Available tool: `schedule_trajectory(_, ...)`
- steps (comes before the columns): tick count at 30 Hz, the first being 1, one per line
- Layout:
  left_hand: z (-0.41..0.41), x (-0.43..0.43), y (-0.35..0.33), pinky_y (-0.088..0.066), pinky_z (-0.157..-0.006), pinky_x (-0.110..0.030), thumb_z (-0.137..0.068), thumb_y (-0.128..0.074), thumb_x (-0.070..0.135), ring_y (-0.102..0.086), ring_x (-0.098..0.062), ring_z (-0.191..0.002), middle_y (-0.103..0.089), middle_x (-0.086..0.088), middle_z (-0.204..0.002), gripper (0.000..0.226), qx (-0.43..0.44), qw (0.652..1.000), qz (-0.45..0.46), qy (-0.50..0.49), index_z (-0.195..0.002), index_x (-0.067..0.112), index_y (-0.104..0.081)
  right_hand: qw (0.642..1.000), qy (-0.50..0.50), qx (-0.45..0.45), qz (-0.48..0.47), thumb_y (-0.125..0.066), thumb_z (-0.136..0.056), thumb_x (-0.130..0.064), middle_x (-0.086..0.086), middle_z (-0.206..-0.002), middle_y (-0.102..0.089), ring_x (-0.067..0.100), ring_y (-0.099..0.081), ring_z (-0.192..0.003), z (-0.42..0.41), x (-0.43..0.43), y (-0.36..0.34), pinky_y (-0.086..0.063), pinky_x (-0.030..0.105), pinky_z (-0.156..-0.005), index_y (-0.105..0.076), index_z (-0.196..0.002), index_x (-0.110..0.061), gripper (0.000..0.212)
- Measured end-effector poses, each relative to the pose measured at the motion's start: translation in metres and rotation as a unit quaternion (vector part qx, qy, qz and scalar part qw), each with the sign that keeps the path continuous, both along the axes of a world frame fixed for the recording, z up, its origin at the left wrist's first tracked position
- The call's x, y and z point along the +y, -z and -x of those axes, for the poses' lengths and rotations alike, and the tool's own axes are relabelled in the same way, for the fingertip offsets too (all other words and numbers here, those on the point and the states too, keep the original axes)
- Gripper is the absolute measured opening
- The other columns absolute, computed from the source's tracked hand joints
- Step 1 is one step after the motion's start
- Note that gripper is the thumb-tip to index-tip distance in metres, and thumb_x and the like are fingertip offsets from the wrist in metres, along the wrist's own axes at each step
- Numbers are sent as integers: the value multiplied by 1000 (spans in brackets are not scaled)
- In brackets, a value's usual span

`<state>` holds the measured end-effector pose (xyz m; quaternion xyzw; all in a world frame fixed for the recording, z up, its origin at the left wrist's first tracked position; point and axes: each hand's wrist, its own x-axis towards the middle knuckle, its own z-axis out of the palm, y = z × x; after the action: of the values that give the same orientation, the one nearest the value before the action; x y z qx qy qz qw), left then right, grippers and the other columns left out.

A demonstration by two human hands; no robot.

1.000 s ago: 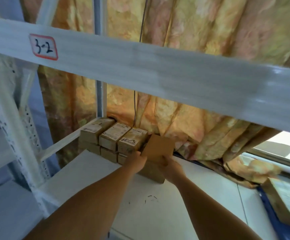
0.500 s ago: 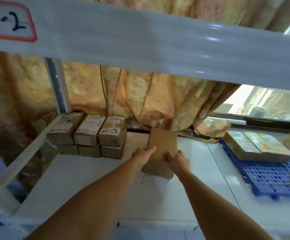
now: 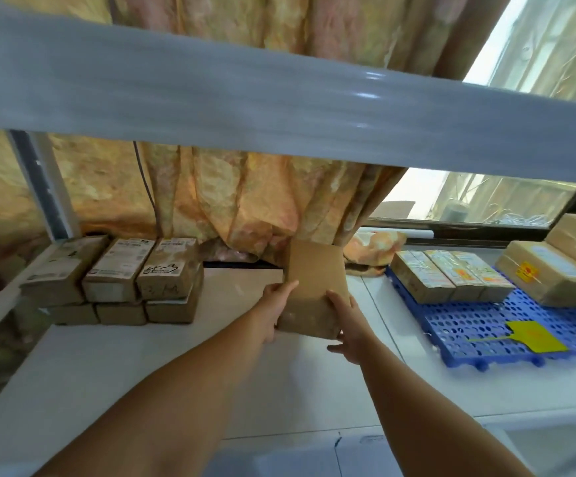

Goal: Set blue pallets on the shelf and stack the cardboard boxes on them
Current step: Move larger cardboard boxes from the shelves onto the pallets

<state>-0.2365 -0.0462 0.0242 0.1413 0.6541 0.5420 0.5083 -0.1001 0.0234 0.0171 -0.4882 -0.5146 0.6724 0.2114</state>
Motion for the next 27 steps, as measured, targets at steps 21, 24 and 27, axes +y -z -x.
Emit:
schedule_trajectory(21,-217,107,-53,-47,-93,-38,-88,-55,53,-55,-21,-113,-56,4,-125,39,30,992,-116,-31,-124,39,-48,984,47,154,-74,-63,-86,-44,7,-112,-59,26,-58,-102,-203,118,-44,-50,37,-77,-45,-131,-24,52)
schedule_trajectory(24,-239,121,-58,-47,-87,-35,-89,-54,53,-56,-21,-112,-57,4,-126,41,25,993,-117,-18,-126,38,-47,983,56,150,-84,-63,-85,-47,6,-113,-61,25,-59,-100,-226,132,-49,-49,35,-73,-45,-132,-26,54)
schedule_trajectory(27,-255,139,-63,-47,-83,-34,-88,-55,54,-55,-22,-114,-56,2,-131,47,26,992,-127,-6,-131,39,-43,981,68,154,-95,-60,-88,-43,3,-107,-62,20,-60,-93,-245,144,-58,-48,31,-68,-48,-130,-26,47)
